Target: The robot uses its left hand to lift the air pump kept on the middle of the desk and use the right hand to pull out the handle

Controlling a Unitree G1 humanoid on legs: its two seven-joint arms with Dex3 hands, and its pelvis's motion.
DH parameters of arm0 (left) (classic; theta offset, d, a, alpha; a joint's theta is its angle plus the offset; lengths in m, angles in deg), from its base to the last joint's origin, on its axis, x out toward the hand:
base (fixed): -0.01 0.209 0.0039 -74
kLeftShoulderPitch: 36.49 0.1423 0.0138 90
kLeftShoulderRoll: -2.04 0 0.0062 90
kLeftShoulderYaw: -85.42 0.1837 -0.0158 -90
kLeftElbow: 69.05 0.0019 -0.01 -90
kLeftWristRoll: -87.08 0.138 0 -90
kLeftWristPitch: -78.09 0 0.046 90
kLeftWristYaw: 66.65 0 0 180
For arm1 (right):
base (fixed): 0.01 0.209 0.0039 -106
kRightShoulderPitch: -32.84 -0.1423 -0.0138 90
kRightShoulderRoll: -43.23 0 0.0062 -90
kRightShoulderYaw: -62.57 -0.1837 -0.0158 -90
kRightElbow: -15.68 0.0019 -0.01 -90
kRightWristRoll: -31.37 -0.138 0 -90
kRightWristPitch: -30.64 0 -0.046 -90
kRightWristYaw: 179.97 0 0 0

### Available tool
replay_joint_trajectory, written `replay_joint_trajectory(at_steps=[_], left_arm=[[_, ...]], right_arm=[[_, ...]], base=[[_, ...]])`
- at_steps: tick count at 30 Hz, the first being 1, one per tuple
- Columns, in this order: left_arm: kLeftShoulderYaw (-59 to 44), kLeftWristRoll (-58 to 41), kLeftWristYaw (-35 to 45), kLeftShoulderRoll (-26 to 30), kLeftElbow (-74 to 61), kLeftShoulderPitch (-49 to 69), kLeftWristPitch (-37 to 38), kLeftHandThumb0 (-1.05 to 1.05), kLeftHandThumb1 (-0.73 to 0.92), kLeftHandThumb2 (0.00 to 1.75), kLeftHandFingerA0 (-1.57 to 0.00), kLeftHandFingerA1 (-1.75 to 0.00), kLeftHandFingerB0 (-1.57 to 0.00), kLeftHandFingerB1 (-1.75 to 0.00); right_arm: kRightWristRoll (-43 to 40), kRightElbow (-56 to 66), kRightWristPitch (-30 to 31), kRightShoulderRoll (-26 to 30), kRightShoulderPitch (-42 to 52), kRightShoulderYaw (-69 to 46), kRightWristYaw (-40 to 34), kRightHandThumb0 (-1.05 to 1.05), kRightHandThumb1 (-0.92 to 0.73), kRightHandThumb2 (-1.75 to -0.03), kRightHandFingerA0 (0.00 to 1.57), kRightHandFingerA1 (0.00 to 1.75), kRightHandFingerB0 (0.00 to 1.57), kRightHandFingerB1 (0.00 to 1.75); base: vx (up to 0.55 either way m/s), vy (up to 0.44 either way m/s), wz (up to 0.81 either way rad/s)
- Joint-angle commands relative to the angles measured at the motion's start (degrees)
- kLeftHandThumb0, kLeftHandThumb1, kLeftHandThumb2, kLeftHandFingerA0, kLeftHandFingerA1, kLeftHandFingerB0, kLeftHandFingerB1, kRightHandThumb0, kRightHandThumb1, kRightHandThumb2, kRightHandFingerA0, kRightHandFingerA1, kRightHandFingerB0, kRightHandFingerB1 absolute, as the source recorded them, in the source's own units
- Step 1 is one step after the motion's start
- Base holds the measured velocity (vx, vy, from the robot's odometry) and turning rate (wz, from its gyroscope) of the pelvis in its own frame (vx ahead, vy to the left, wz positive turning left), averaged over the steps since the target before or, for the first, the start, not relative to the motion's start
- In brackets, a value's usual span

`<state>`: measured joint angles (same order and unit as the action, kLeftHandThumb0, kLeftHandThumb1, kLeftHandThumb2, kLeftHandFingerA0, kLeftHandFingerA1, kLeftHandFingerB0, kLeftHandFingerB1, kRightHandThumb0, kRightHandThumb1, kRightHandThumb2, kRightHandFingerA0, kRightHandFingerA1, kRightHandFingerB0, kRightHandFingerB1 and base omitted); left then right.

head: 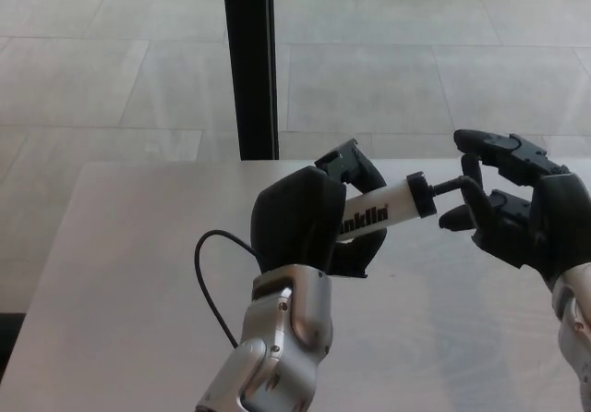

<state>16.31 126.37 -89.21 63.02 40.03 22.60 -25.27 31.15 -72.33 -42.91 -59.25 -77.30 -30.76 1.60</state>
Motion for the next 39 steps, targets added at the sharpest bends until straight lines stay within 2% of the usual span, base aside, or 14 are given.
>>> replay_joint_trajectory(at_steps=[1,5,6,8,12,14,16,19,21,22,28,29,31,39], left_arm=[[0.4,0.2,1.2,1.3,0.1,-0.5,-1.8,-0.09,0.45,1.20,-0.93,-1.75,-0.81,-1.53],[1.7,1.2,0.9,2.3,0.7,-0.2,-1.6,-0.12,0.48,1.19,-0.96,-1.75,-0.82,-1.49],[2.1,1.7,0.9,2.7,0.8,-0.2,-1.7,-0.18,0.48,1.15,-1.27,-1.43,-0.98,-1.23],[2.7,1.8,0.7,3.2,1.1,-0.1,-1.7,-0.19,0.48,1.16,-1.28,-1.44,-0.99,-1.24],[3.2,1.5,0.0,3.6,1.6,0.0,-1.1,-0.18,0.47,1.16,-1.27,-1.44,-1.01,-1.26],[3.4,1.5,0.2,3.8,1.6,-0.2,-1.3,-0.12,0.48,1.20,-0.97,-1.75,-0.81,-1.51],[3.6,1.5,-0.4,3.8,1.6,-0.2,-0.7,-0.21,0.49,1.15,-1.28,-1.45,-1.01,-1.27],[3.7,1.5,-0.2,3.9,1.5,-0.4,-0.8,-0.20,0.49,1.14,-1.27,-1.44,-1.00,-1.27],[3.8,1.7,-0.3,3.9,1.5,-0.6,-0.8,-0.13,0.49,1.17,-0.99,-1.75,-0.79,-1.53],[3.8,1.7,-0.6,3.8,1.6,-0.7,-0.7,-0.21,0.48,1.15,-1.27,-1.45,-0.98,-1.25],[3.7,1.6,0.4,3.9,1.5,-1.3,-1.2,-0.23,0.49,1.15,-1.26,-1.45,-0.95,-1.24],[3.6,1.4,0.6,4.0,1.4,-1.3,-1.3,-0.22,0.48,1.17,-1.27,-1.45,-0.95,-1.24],[3.3,1.4,0.9,4.1,1.2,-1.4,-1.9,-0.24,0.48,1.16,-1.26,-1.44,-0.95,-1.23],[2.8,1.0,1.3,4.6,1.4,-1.9,-1.7,-0.16,0.50,1.16,-0.96,-1.75,-0.80,-1.49]], right_arm=[[1.0,-1.2,-9.4,0.2,-1.3,-1.4,-2.6,-0.35,-0.72,-0.62,0.96,1.26,0.51,0.43],[-0.2,-0.8,-10.5,0.0,-2.5,-2.8,-2.9,-0.28,-0.75,-0.63,0.94,1.33,0.56,0.47],[-0.2,-0.7,-10.9,0.1,-2.7,-3.0,-3.0,-0.25,-0.77,-0.65,0.92,1.39,0.58,0.49],[-1.3,-1.2,-12.5,1.0,-2.9,-3.7,-1.2,-0.19,-0.85,-0.66,0.93,1.51,0.65,0.57],[-1.7,-0.5,-11.7,1.9,-2.9,-3.9,0.1,-0.20,-0.82,-0.70,0.94,1.57,0.69,0.61],[-0.4,-0.9,-11.4,2.8,-2.9,-3.2,0.2,-0.18,-0.79,-0.67,0.98,1.51,0.77,0.61],[1.0,-0.9,-11.9,3.9,-1.9,-2.0,0.8,-0.15,-0.76,-0.74,0.95,1.50,0.78,0.65],[0.9,-0.6,-11.1,4.6,-1.4,-1.2,1.3,-0.11,-0.76,-0.78,0.95,1.51,0.79,0.67],[0.3,-0.9,-11.3,5.0,-0.9,-0.7,2.4,-0.09,-0.77,-0.77,0.95,1.54,0.80,0.68],[0.7,-1.0,-11.5,5.5,-0.6,-0.3,2.8,-0.10,-0.77,-0.75,0.94,1.55,0.80,0.66],[0.5,-0.9,-9.3,6.9,0.1,1.2,4.6,-0.16,-0.77,-0.70,0.92,1.61,0.67,0.57],[0.1,-1.0,-8.9,6.8,0.2,1.2,4.8,-0.24,-0.59,-0.98,1.19,1.33,0.59,0.68],[0.4,-1.1,-7.8,8.0,0.4,1.6,5.8,-0.27,-0.74,-0.62,0.95,1.61,0.51,0.46],[-1.0,-3.2,-10.6,13.6,2.9,1.8,11.9,-0.43,-0.56,-0.78,0.94,1.40,0.17,0.41]], base=[[0.00,0.000,0.00],[0.00,0.000,0.00],[0.00,0.000,0.00],[0.00,0.000,0.00],[0.00,0.000,0.00],[0.00,0.000,0.00],[0.00,0.000,0.00],[0.00,0.000,0.00],[0.00,0.000,0.00],[0.00,0.000,0.00],[0.00,0.000,0.00],[0.00,0.000,0.00],[0.00,0.000,0.00],[0.00,0.000,0.00]])
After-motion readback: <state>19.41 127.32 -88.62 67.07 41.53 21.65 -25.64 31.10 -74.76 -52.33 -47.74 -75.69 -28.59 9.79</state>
